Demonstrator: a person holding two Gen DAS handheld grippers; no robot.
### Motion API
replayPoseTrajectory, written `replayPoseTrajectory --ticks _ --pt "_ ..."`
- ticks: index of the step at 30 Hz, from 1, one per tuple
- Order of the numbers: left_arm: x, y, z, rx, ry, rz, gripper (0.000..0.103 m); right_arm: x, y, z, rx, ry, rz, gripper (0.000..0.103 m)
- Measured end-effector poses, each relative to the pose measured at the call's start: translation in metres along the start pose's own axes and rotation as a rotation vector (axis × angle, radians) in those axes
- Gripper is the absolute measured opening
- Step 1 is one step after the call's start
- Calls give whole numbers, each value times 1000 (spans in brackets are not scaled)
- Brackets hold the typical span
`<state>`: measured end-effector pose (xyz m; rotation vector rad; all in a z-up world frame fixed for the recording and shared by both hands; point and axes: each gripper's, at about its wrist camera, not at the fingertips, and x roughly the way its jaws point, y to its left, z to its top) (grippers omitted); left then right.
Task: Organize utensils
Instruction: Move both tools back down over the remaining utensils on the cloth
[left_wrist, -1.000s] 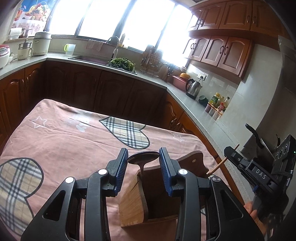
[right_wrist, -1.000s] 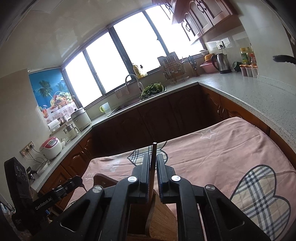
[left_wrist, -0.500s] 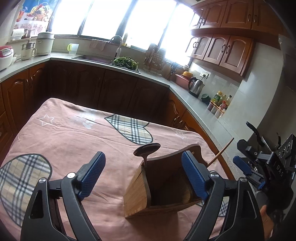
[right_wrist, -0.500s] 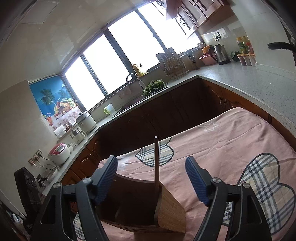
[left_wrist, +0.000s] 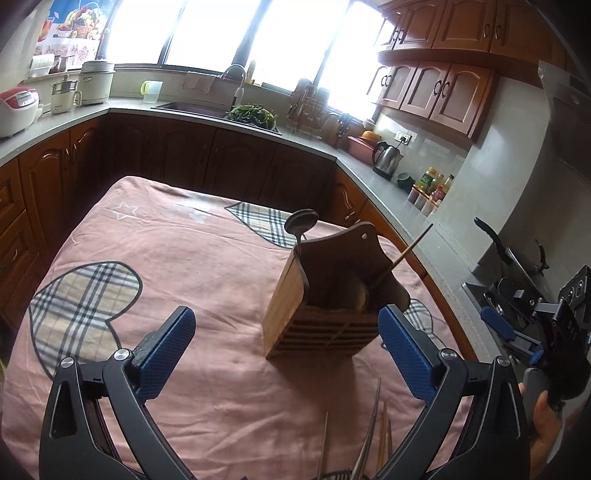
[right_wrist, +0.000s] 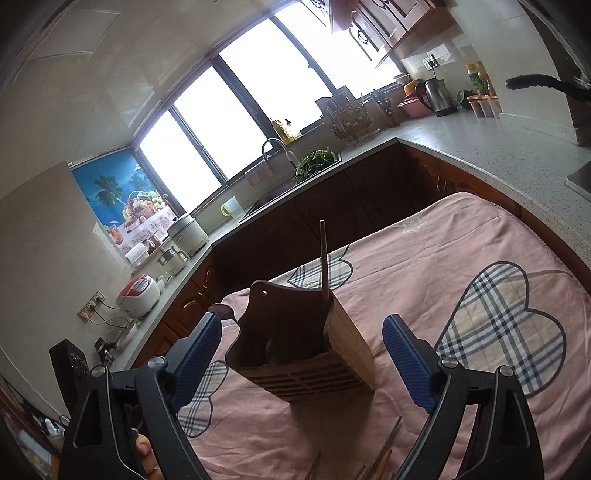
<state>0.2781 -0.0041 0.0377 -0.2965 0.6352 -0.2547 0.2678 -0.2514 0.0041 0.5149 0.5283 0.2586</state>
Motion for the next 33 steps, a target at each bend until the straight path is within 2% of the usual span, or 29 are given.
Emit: replayPoseTrajectory --ticks 8,18,25,33 --pt "-29 -3 -36 10 46 -18 101 -52 0 -30 -2 7 -20 90" --pt "-45 -9 -73 24 87 -26 101 -102 -23 -72 19 34 -96 90" --pt "-38 -19 -91 71 135 -18 101 -110 -44 -95 56 65 -137 90" --pt "-20 -28 -105 129 197 7 101 -100 -51 -107 68 101 -135 90"
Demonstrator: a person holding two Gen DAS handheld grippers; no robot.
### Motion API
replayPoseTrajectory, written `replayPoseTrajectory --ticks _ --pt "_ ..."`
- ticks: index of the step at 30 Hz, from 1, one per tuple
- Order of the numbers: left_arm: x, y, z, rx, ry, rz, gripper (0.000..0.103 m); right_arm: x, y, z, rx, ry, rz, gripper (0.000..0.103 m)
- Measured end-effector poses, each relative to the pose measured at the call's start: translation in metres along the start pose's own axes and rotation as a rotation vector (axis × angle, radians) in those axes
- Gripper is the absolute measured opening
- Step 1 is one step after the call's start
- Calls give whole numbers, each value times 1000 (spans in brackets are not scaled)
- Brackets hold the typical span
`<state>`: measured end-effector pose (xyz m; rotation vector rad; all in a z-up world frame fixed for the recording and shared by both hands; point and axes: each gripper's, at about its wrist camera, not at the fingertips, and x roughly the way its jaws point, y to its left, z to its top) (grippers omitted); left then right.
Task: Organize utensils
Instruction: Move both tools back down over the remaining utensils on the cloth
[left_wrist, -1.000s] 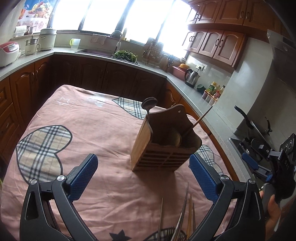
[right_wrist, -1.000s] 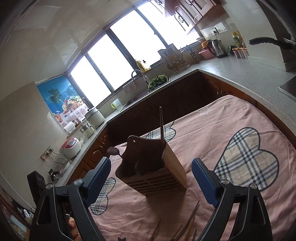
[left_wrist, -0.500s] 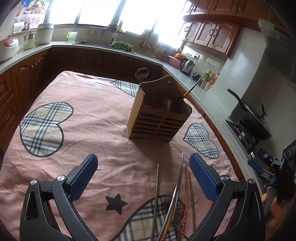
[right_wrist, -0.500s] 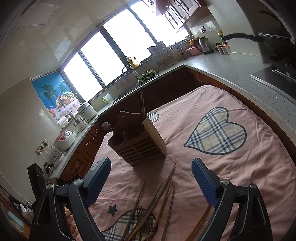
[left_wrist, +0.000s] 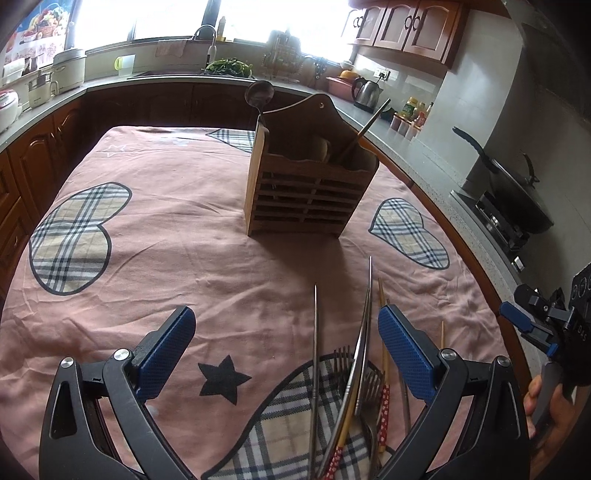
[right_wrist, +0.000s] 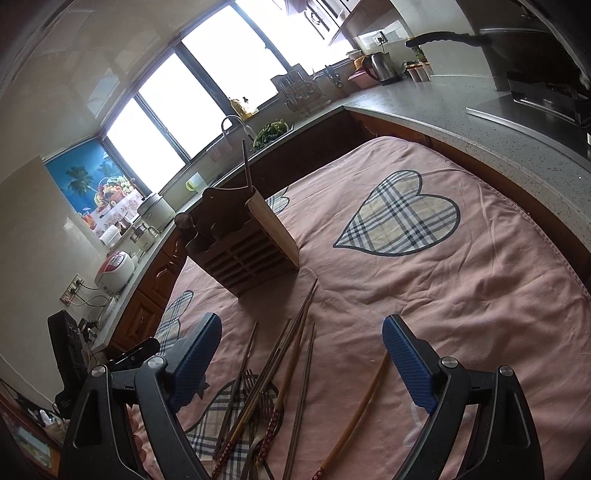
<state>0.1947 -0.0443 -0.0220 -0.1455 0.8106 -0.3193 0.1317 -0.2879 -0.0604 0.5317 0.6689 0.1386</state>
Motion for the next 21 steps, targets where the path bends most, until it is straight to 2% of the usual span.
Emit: replayPoseTrajectory --ticks 11,16,17,21 --pt "38 -9 -1 74 93 29 101 35 -4 6 -6 61 11 90" --pt "63 -15 1 111 151 31 95 66 -3 12 -15 110 2 89" --pt "68 -17 1 122 161 34 94 72 -4 14 -18 119 -3 87" --pt "88 -23 4 155 204 30 85 103 -3 21 -28 164 -21 66"
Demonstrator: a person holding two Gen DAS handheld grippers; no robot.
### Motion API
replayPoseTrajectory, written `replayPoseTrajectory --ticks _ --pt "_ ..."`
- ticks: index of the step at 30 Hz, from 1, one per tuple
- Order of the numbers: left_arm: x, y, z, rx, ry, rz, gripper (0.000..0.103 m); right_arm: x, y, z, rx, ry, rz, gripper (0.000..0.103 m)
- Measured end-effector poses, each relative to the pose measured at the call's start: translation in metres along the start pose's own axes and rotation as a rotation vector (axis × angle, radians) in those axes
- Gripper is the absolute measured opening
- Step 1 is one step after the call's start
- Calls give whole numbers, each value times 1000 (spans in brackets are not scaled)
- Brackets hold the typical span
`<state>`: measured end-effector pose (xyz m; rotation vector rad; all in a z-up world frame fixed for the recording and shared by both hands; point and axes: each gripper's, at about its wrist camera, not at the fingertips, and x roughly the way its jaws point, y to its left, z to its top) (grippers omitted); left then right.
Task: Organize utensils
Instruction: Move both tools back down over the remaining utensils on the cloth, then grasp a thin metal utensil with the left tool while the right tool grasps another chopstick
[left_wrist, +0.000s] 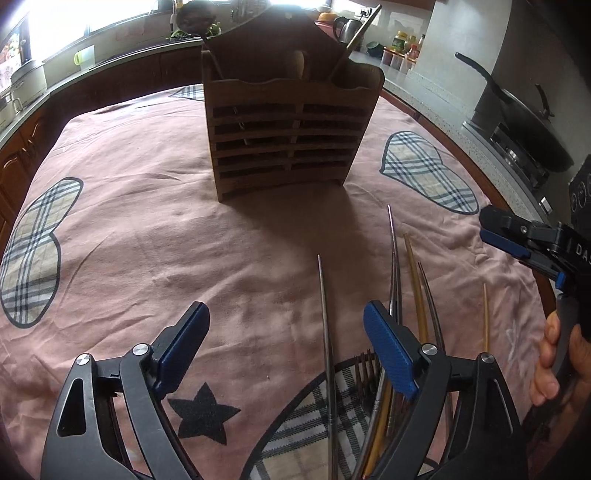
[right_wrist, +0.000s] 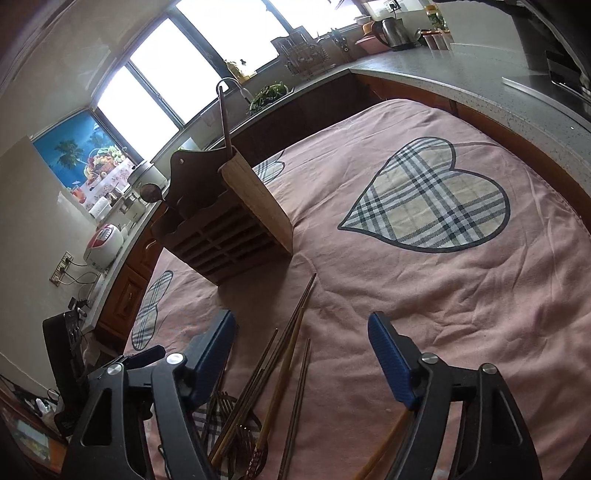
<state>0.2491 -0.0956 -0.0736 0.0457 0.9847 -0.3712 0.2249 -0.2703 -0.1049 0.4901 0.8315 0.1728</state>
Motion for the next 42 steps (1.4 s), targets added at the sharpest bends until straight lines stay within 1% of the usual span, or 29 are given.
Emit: replayPoseTrajectory --ticks 4,5,7,8,12,14,16,18,20,22,23,24,25,26,27,28,30,32,36,38,42 --pt "15 -6 6 26 28 -12 78 33 2 9 -13 58 -17 46" --pt "18 -6 8 33 35 -12 77 42 2 11 -13 73 -18 44" --pt "26 -6 10 42 51 -14 70 56 2 14 -17 100 -27 36" --pt "30 -6 11 43 60 -16 68 63 1 15 -15 110 -29 35" --pt "42 -3 15 39 86 -41 52 83 -1 20 -12 145 -34 29" --pt "44 -3 16 45 82 -46 52 91 0 21 -21 160 -44 27" --pt "46 -4 18 58 82 -48 52 98 1 22 -29 174 -53 22" --pt "48 -8 19 83 81 -39 52 101 5 23 -53 177 -70 21" --pt "51 -15 20 122 74 -5 51 104 11 23 -85 183 -89 20" --pt "53 -21 18 166 62 37 44 105 19 21 -133 185 -124 20" --pt "53 -22 18 173 58 41 43 106 22 21 -151 184 -140 20" --pt "53 -22 19 170 56 38 38 107 24 20 -167 182 -152 19" --pt "52 -20 19 167 54 41 29 107 25 19 -182 180 -167 16" --pt "52 -19 20 165 52 43 24 108 26 19 -189 177 -173 15" --pt "52 -17 21 162 51 45 15 108 27 19 -190 175 -175 15" --pt "52 -15 22 159 51 43 10 108 27 18 -193 174 -179 15" --pt "51 -12 22 152 53 28 7 107 28 17 -198 168 -183 14" --pt "49 -10 22 144 53 17 6 107 26 18 -172 166 -164 13" --pt "42 -2 20 110 51 -19 4 107 23 19 -100 169 -92 10" --pt "32 4 19 92 38 -30 3 100 24 19 -83 153 -69 9" --pt "10 20 17 41 4 -45 3 81 30 26 -61 124 6 7"
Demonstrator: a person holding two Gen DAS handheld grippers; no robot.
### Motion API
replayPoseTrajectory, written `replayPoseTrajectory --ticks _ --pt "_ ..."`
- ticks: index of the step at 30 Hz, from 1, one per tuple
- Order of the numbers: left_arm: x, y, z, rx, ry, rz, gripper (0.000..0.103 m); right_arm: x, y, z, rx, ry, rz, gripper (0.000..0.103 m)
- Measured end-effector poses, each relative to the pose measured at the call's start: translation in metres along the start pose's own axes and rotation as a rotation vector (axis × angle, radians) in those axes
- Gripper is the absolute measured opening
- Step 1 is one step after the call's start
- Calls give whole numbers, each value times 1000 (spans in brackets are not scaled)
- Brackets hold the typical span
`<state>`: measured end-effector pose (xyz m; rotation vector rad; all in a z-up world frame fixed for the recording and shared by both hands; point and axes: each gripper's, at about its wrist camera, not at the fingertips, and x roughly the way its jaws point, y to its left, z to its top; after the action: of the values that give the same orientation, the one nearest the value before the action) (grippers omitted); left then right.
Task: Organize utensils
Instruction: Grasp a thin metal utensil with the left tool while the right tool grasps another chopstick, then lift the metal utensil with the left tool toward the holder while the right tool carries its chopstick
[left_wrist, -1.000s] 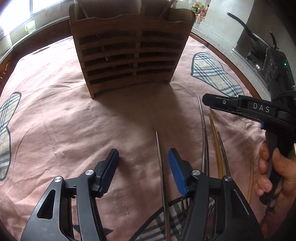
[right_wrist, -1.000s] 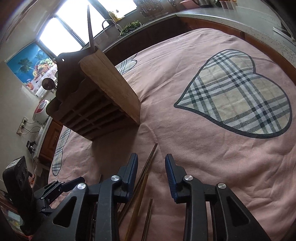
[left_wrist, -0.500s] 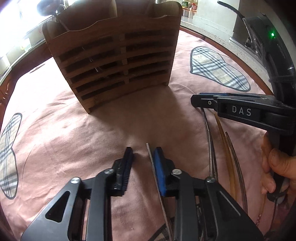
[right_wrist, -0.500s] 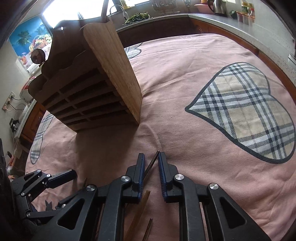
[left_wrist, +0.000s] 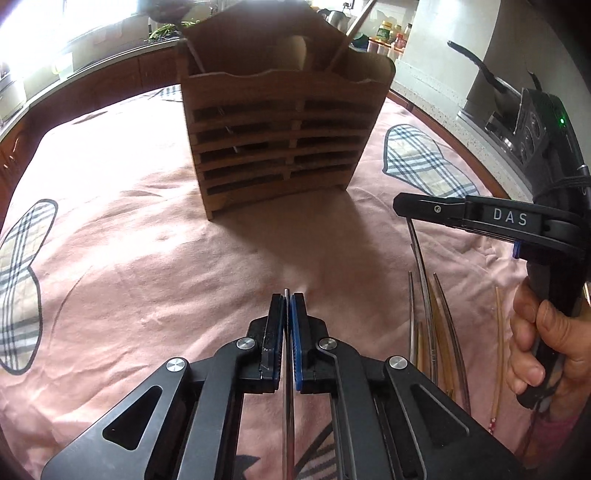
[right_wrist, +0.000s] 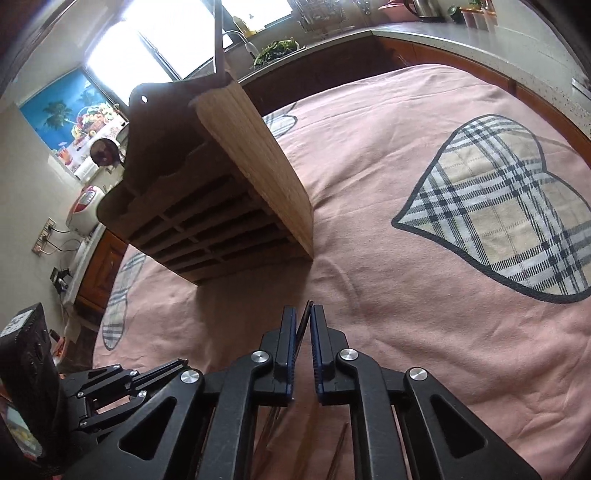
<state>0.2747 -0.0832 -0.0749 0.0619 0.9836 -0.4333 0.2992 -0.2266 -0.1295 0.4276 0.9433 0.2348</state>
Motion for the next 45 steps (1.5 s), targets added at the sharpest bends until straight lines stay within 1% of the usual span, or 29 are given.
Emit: replayPoseTrajectory --ticks 3,9,11,21,32,40,45 --pt "-18 10 -2 -38 -31 -11 3 -18 8 2 -11 -27 29 6" --pt "-59 22 -10 -78 -99 -18 3 -53 32 0 -49 -81 70 5" --pt "-71 23 -14 -89 -121 -22 3 -61 42 -2 -63 -100 72 4" --pt "-131 26 -34 -119 -220 -12 3 -103 61 -16 -102 -174 94 4" --pt "-174 32 -58 -167 -309 10 3 -147 79 -36 -148 -250 118 4" --pt "-199 36 -72 -189 -356 21 3 -165 87 -44 -169 -282 133 4" --pt "-215 37 -74 -199 -395 31 3 -174 93 -45 -185 -305 136 4"
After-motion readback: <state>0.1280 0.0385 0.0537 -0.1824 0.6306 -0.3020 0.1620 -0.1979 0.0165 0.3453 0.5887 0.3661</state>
